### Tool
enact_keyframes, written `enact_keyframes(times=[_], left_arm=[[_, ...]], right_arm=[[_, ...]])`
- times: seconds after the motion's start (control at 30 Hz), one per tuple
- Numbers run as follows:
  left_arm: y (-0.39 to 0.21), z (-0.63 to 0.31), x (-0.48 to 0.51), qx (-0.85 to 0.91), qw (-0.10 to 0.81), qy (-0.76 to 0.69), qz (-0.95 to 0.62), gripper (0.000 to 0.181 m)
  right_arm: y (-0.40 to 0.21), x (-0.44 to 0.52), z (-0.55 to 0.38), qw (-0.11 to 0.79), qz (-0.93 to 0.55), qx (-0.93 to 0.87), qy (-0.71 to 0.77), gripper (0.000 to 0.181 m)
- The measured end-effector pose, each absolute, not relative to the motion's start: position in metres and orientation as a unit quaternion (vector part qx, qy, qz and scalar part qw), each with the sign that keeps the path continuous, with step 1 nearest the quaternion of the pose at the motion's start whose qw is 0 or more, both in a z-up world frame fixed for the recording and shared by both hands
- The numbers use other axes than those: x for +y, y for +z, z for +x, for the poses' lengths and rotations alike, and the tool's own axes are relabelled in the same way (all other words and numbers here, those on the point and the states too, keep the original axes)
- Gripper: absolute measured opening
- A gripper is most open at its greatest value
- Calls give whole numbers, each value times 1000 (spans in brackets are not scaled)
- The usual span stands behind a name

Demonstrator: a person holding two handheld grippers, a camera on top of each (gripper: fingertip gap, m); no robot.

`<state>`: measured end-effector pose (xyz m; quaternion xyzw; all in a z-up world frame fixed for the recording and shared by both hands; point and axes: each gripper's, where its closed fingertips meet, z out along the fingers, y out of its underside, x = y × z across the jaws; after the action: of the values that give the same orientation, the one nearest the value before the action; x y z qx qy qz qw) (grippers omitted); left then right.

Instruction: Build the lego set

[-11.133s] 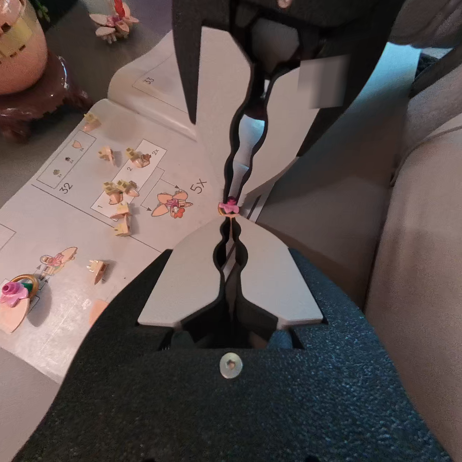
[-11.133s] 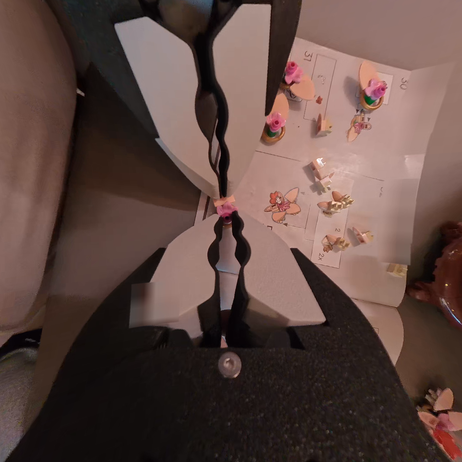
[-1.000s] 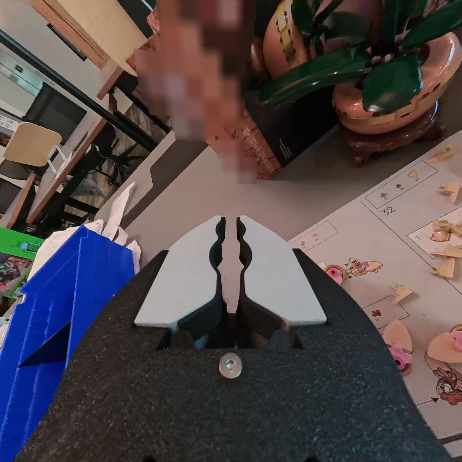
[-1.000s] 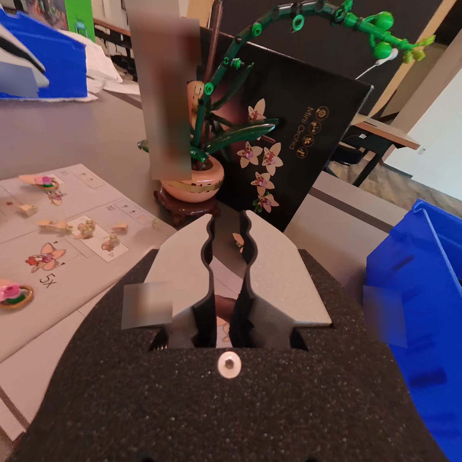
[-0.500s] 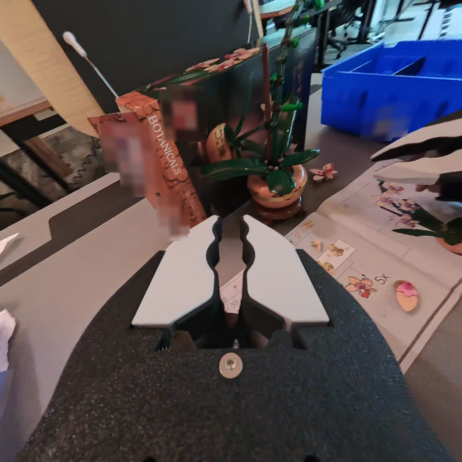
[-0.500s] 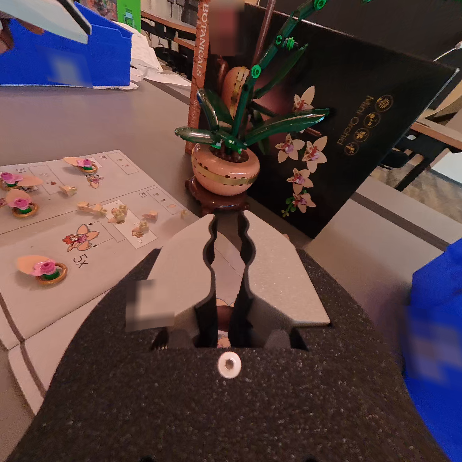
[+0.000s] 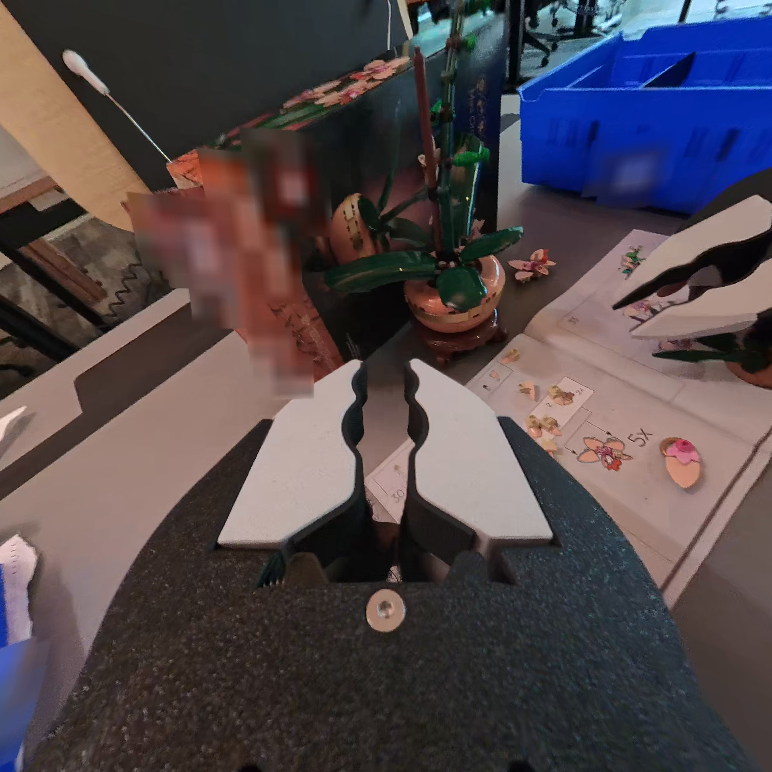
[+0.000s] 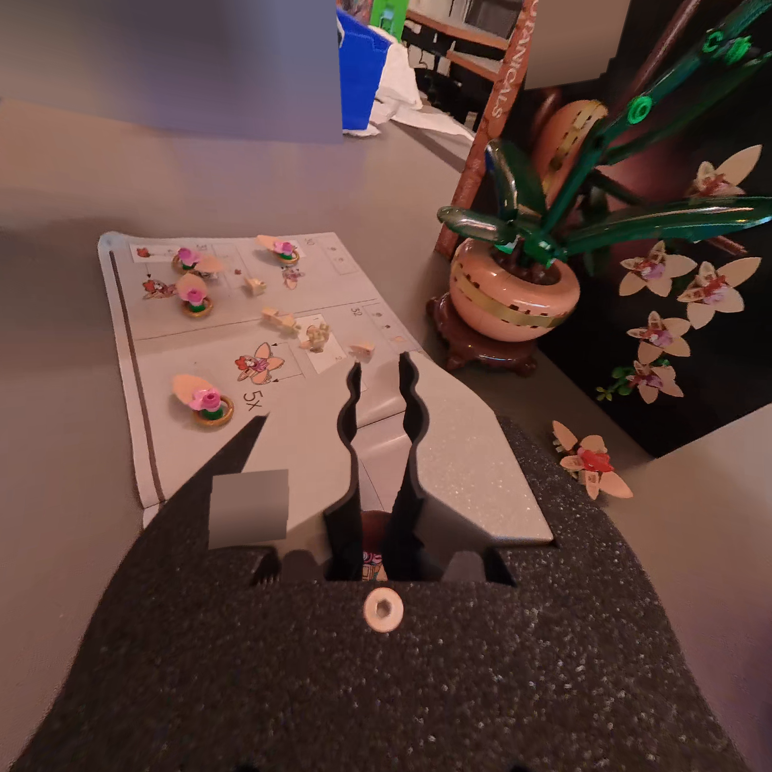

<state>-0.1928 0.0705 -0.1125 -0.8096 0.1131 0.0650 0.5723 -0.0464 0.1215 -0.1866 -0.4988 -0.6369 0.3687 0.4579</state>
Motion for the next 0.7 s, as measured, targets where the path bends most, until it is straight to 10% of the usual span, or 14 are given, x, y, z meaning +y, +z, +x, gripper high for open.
enact_keyframes(times=[0.03,0.6,0.7], left_arm=[[-118,-192,69,117,564,56,-815,16],[-143,-209,67,118,556,22,-822,16],[-140,-213,66,110,563,25,-819,16]], right_arm=[[-189,120,-47,452,-499,-642,367,18],[-242,113,-56,217,-572,-740,280,15],[-213,181,-61,364,-631,-663,175,8]])
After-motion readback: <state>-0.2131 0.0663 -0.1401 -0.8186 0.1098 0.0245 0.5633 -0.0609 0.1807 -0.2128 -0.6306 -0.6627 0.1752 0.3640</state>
